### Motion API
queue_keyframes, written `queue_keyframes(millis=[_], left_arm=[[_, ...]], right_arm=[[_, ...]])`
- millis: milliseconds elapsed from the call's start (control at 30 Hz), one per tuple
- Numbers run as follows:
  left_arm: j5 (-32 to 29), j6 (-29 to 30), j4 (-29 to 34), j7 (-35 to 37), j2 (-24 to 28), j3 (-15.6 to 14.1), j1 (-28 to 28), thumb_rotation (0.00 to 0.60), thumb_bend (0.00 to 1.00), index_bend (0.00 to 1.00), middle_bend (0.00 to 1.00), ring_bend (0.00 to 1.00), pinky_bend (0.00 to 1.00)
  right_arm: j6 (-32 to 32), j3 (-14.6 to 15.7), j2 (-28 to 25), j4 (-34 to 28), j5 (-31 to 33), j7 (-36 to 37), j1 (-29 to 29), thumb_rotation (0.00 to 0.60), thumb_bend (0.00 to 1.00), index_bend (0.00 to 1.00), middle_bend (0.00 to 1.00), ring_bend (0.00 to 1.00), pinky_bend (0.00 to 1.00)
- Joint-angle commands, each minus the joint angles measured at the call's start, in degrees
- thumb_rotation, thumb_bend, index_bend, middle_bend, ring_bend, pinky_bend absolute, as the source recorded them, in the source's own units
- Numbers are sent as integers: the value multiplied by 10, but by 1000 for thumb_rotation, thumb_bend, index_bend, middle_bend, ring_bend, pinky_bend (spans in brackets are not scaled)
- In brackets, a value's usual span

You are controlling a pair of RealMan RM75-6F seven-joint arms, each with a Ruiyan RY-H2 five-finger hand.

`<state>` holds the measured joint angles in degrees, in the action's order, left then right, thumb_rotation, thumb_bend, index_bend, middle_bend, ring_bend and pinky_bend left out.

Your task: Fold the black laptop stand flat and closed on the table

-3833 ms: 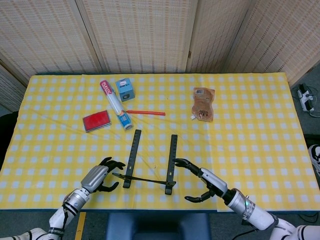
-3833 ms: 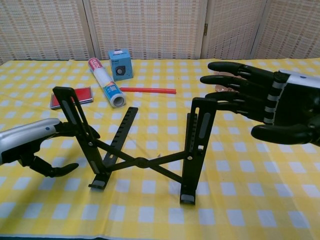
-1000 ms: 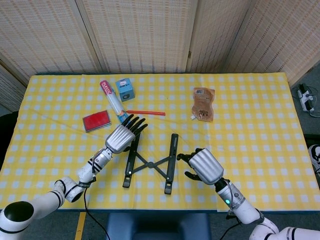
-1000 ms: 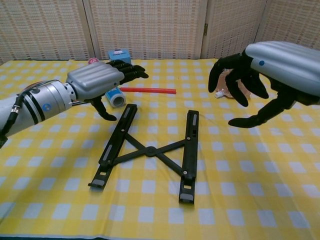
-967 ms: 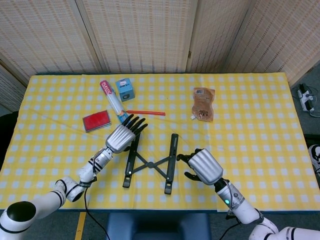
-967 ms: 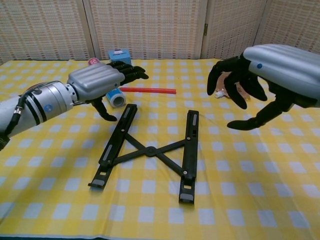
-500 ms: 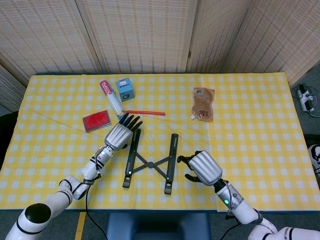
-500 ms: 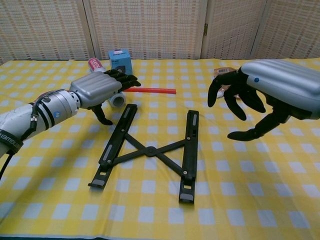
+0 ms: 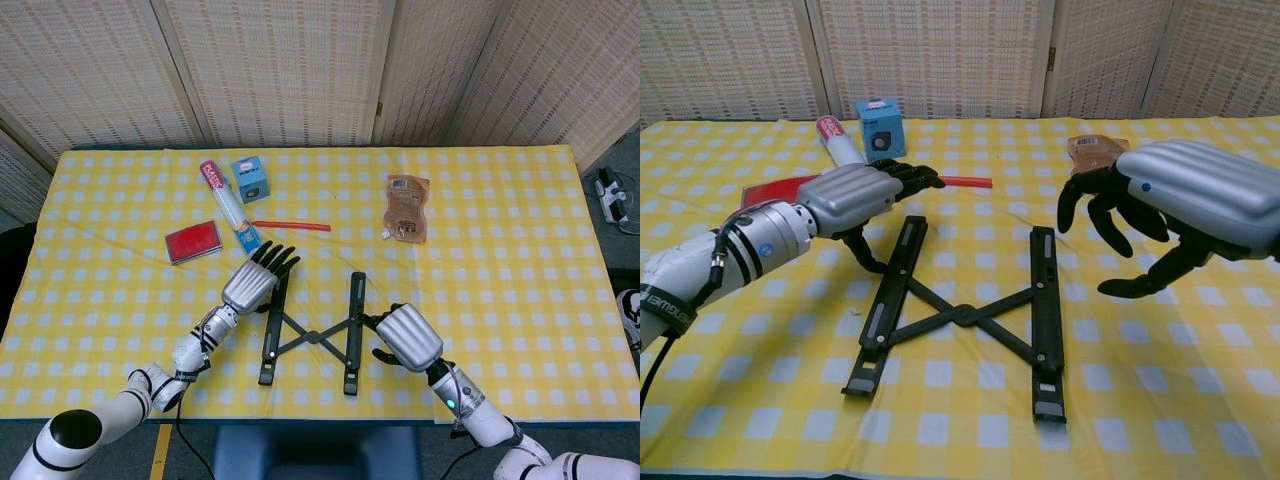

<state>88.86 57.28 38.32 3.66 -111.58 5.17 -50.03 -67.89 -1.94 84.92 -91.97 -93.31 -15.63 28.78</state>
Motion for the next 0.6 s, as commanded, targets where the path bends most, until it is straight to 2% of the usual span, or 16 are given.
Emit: queue_keyframes(millis=[33, 200, 367, 600], left_arm=[[-10, -6, 28, -5, 8, 2, 2, 600, 135, 13, 47, 0, 0], [-22, -14, 52, -19, 16, 7, 4, 600, 135, 13, 47, 0, 0], [-32, -20, 68, -28, 24, 11, 5, 600, 135, 13, 47, 0, 0], [-41, -23, 79, -31, 29, 12, 9, 600, 135, 13, 47, 0, 0]], right_arm=[[-8, 10, 22, 37, -9, -2, -5, 600, 207, 429, 721, 790, 679], [-21, 17, 51, 96, -22, 6, -9, 600, 198, 425, 721, 790, 679], [-20, 19, 84, 152, -25, 16, -6, 600, 126, 415, 721, 796, 679], [-23, 18, 125, 215, -33, 27, 2, 600, 126, 413, 732, 800, 683]])
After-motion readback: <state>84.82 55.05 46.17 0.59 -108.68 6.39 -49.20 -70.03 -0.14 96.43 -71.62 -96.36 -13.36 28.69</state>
